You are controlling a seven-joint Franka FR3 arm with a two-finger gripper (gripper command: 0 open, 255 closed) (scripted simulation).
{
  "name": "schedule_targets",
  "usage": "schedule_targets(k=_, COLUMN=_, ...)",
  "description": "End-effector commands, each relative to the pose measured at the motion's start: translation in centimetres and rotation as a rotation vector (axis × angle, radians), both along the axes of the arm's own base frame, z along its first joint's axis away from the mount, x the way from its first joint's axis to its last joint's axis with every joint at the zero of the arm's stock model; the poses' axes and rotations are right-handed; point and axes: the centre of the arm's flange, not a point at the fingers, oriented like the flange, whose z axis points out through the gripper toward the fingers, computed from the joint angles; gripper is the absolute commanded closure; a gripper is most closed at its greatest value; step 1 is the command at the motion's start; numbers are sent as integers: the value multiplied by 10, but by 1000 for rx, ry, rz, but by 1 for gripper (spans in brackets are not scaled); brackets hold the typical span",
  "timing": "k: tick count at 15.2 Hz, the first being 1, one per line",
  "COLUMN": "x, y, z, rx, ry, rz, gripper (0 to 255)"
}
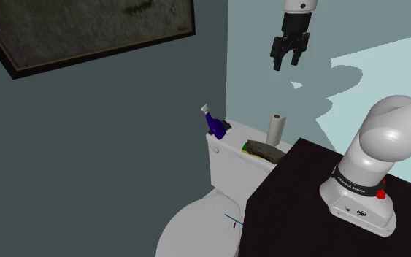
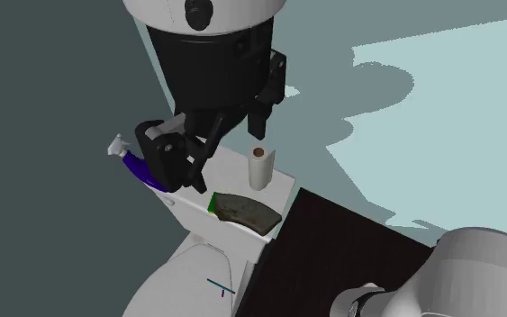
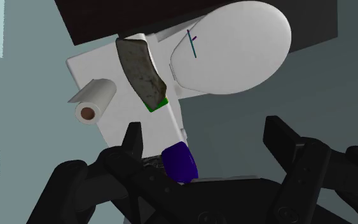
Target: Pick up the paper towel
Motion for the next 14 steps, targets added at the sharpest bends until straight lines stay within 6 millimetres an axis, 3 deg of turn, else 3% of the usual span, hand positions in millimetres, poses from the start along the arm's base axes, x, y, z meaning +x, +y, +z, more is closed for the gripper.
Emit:
schedule_targets(k=1, x=0, y=0, z=0, rx=0, ry=0, rz=0, gripper=0)
schedule_targets(k=14, x=36, y=-85, z=-140, rx=-39, ry=-15, rz=-44, gripper=0)
